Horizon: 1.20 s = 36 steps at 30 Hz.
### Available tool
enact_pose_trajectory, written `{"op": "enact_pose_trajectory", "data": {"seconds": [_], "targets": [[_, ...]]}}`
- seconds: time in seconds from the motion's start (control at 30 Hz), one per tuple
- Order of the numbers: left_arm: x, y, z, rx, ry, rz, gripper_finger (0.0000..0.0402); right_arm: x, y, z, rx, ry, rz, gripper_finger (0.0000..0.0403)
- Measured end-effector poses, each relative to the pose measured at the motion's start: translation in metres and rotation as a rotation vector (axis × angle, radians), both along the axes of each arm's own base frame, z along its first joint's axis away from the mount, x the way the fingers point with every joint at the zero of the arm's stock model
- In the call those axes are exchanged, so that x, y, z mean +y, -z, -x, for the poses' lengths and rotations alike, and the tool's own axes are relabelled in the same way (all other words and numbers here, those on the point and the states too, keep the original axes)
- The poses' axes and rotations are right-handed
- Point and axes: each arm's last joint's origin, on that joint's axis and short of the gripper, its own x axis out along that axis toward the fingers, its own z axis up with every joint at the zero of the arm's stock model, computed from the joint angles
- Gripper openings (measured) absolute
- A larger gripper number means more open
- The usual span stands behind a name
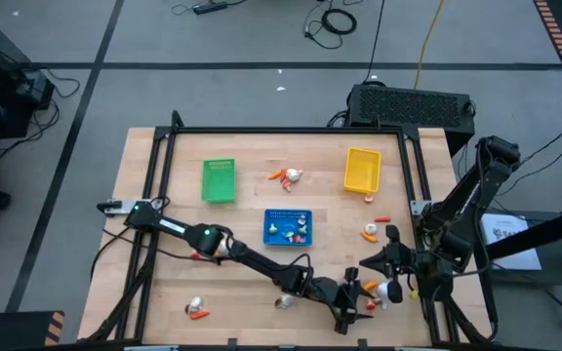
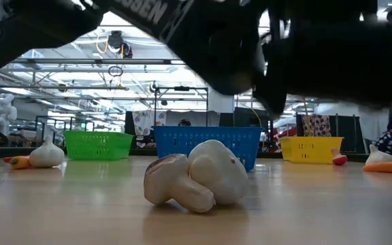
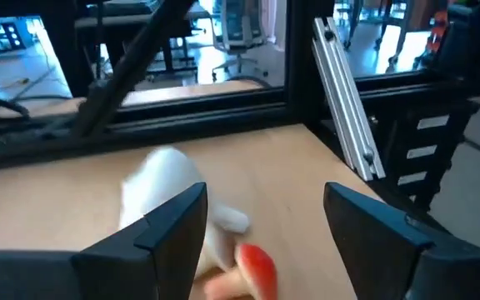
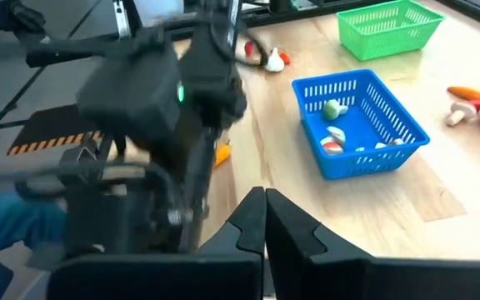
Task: Sort produce into baskets
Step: Put the orange mushroom into the blue bin
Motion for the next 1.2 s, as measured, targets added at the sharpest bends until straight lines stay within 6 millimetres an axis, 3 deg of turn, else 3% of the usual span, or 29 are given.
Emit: {"op": "enact_pose_trajectory", "data": {"seconds": [0.1,0.2,0.6,1.0,1.2], "targets": [[-0.001,0.018,-0.002,0.026,-0.01,-0.009,0.0249,-0.001,0.0,-0.002,-0.003,0.007,0.002,0.0],[-0.003,0.022,-0.007,0.011,-0.019,0.013,0.0249,-0.002,-0.001,-0.004,-0.003,0.014,0.007,0.0],[-0.003,0.028,-0.007,0.042,-0.032,-0.022,0.0246,-0.002,-0.001,-0.005,-0.004,0.006,0.012,0.0],[-0.003,0.029,-0.006,0.059,-0.029,0.001,0.0188,-0.002,-0.001,-0.005,-0.006,0.005,0.012,0.0],[-0.002,0.029,-0.007,0.059,-0.029,0.001,0.0178,-0.002,-0.001,-0.005,-0.005,0.005,0.012,0.0]]}}
